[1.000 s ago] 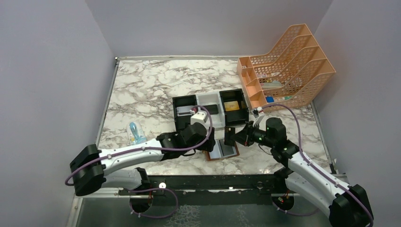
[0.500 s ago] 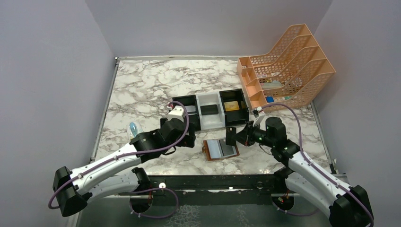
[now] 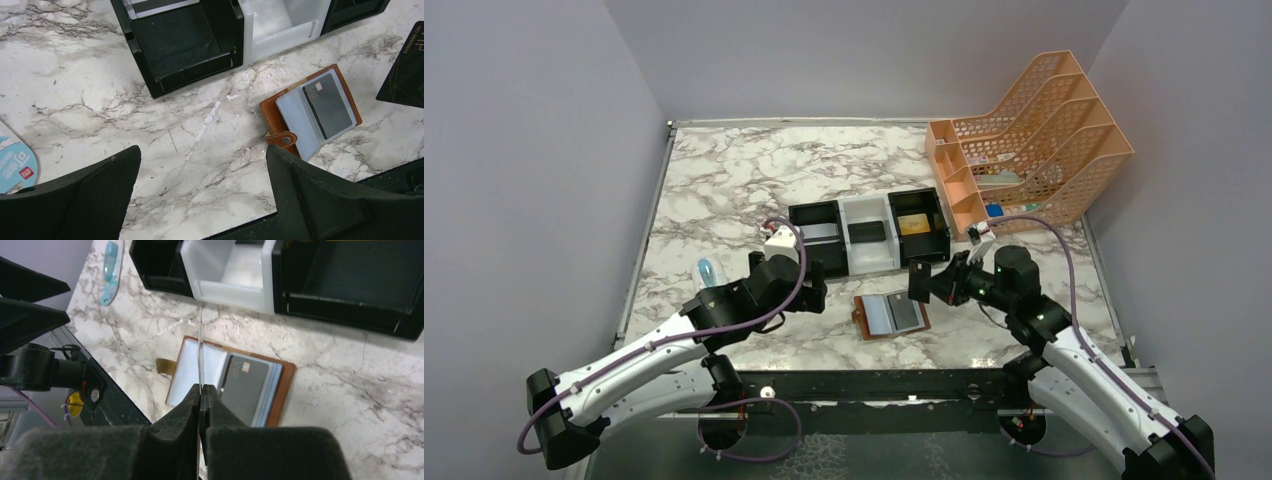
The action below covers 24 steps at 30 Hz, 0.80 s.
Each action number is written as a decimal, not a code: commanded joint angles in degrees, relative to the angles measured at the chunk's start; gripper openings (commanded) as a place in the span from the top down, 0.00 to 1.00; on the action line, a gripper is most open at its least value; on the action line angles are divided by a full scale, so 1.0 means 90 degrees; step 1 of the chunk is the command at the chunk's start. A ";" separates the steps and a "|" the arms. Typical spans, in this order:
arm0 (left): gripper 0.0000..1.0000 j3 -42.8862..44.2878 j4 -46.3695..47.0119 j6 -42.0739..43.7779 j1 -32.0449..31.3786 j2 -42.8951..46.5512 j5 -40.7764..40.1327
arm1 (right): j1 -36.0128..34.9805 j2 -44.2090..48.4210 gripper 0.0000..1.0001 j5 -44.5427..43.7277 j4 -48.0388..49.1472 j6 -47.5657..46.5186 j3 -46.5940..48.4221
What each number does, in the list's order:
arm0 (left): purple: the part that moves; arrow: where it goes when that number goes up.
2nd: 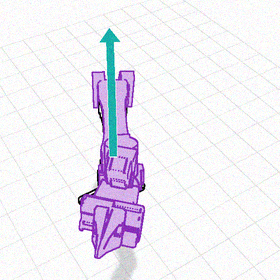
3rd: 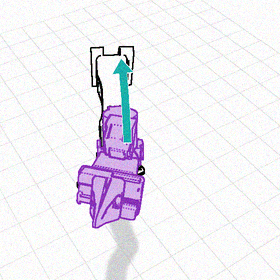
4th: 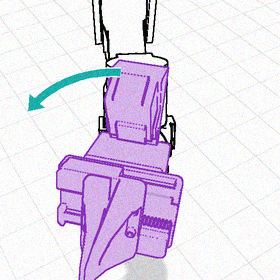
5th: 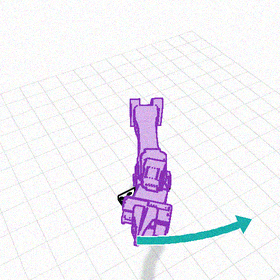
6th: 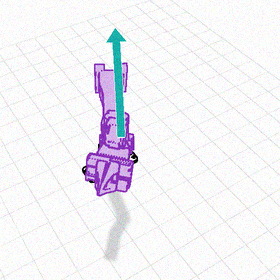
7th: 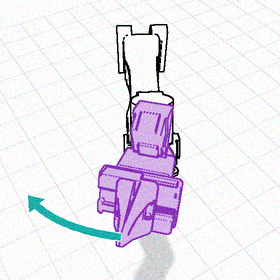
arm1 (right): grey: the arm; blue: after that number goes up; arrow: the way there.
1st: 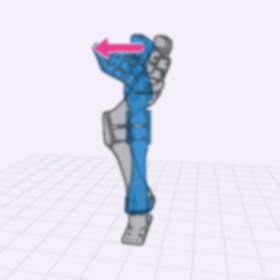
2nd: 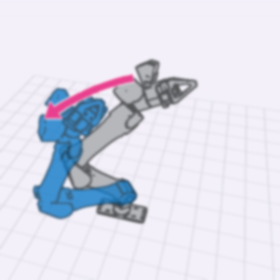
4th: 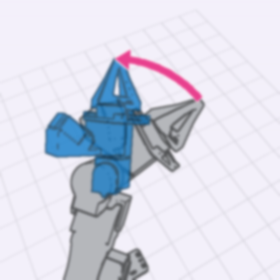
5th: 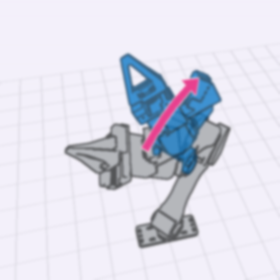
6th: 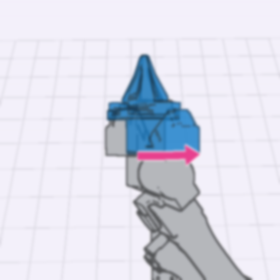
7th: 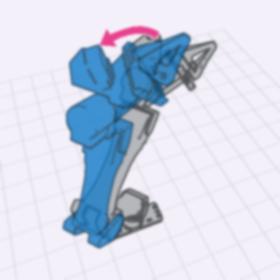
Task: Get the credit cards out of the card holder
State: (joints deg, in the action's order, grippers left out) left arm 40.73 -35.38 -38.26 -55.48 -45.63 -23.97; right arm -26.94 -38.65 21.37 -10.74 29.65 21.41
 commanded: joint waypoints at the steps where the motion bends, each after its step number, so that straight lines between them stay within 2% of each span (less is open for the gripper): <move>1: 0.01 -0.0014 -0.0147 -0.0090 0.0016 0.0281 -0.0405 | -0.0005 -0.0139 0.99 -0.0280 -0.0108 0.0066 0.0590; 10: 0.01 -0.0053 -0.0315 -0.0256 0.0013 0.0517 -0.0670 | -0.0005 -0.0546 0.99 -0.0115 0.0350 0.0182 0.0903; 15: 0.01 -0.0092 -0.0303 -0.0324 0.0013 0.0538 -0.0697 | -0.0005 -0.0715 0.99 -0.0365 0.0405 -0.0022 0.1195; 24: 0.01 -0.0087 -0.0317 -0.0304 -0.0007 0.0485 -0.0793 | -0.0023 -0.2009 0.99 -0.0414 0.1106 -0.0912 0.2048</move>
State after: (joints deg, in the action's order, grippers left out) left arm 40.58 -38.04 -40.60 -55.51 -41.43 -28.84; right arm -26.94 -52.10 19.27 -6.39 27.09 35.64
